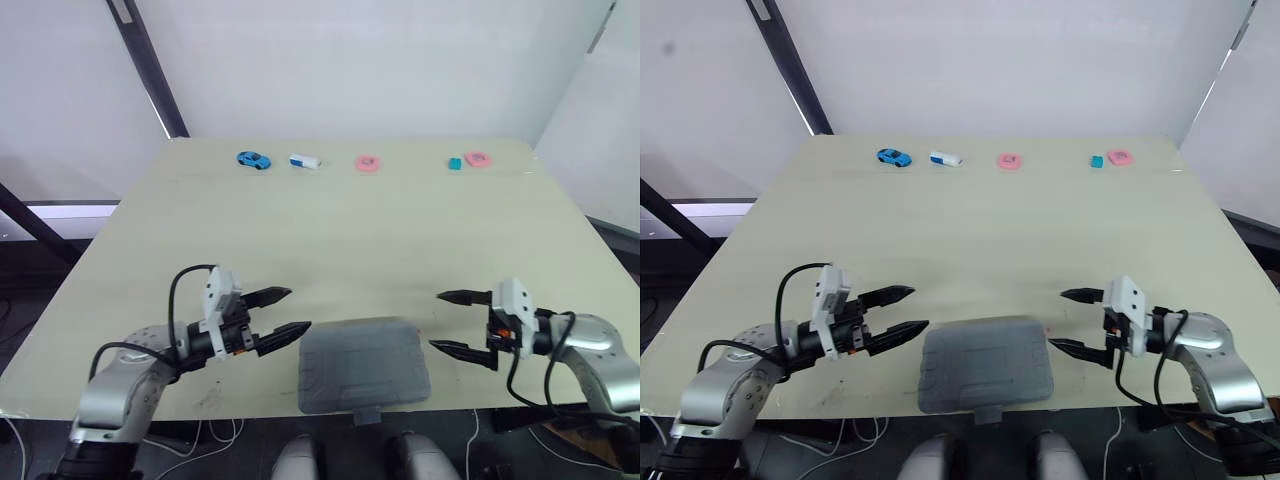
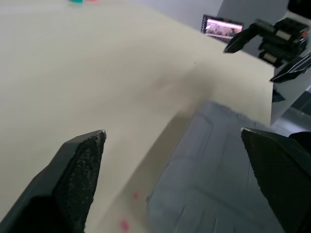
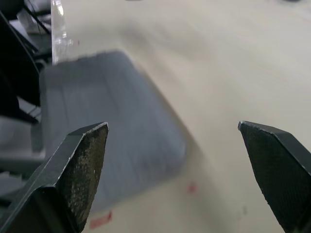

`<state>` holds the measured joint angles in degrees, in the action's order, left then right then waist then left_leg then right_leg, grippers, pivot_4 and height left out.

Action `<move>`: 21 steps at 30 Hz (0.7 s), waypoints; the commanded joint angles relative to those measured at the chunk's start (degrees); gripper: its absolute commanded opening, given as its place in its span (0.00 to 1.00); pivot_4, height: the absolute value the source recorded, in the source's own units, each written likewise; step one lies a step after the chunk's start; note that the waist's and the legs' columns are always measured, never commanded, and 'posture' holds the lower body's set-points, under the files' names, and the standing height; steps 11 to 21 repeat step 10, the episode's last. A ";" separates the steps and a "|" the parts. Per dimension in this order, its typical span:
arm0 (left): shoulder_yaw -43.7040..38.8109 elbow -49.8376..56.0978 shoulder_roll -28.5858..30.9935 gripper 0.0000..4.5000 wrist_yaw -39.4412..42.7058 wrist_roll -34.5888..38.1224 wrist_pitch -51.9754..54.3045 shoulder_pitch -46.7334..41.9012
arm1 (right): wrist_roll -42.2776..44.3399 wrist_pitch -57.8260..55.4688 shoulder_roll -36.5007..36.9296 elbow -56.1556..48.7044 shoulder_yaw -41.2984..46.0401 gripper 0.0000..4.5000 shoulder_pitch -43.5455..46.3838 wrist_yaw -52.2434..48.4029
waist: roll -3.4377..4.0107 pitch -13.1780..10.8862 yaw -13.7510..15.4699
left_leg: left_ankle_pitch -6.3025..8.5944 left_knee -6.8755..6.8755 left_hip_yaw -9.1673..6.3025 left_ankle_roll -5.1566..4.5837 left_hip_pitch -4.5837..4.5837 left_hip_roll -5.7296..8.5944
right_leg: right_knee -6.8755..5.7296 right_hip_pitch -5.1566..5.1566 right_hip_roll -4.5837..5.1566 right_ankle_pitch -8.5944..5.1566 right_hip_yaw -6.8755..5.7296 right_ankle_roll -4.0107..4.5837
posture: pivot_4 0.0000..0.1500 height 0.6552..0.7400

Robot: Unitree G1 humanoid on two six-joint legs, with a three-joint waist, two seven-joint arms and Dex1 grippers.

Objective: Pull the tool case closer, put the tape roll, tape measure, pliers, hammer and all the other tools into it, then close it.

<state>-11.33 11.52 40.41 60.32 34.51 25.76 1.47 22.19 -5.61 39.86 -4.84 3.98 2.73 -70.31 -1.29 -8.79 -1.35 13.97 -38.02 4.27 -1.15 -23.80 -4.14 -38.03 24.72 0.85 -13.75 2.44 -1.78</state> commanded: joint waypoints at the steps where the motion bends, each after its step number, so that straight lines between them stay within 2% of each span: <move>1: -4.32 -0.74 2.19 0.99 1.35 -0.15 -1.57 3.94 | 2.51 3.00 3.25 0.32 6.10 1.00 -3.51 -2.39 | 0.00 0.00 0.19 | 0.00 0.00 0.01 0.00 0.00 0.00 | 0.00 0.00 0.01 0.00 0.00 0.00 | 1.00 1.00; 4: -7.12 -4.08 3.81 0.99 2.39 -2.29 -4.40 8.47 | 3.39 4.16 5.83 1.40 10.26 1.00 -8.00 -3.74 | 0.00 0.00 0.56 | 0.00 -0.02 0.03 0.00 0.04 -0.01 | 0.00 -0.01 0.02 -0.12 0.00 0.18 | 1.00 1.00; 10: -8.99 -8.92 3.91 0.99 3.47 -3.69 -7.63 10.53 | 4.28 5.56 6.89 2.99 14.23 1.00 -12.46 -4.23 | -0.01 0.01 0.77 | 0.00 -0.08 0.02 0.00 0.07 -0.01 | 0.00 -0.07 0.06 -0.16 -0.03 0.14 | 1.00 1.00; 21: -8.99 -8.92 3.91 0.99 3.47 -3.69 -7.63 10.53 | 4.28 5.56 6.89 2.99 14.23 1.00 -12.46 -4.23 | -0.01 0.01 0.77 | 0.00 -0.08 0.02 0.00 0.07 -0.01 | 0.00 -0.07 0.06 -0.16 -0.03 0.14 | 1.00 1.00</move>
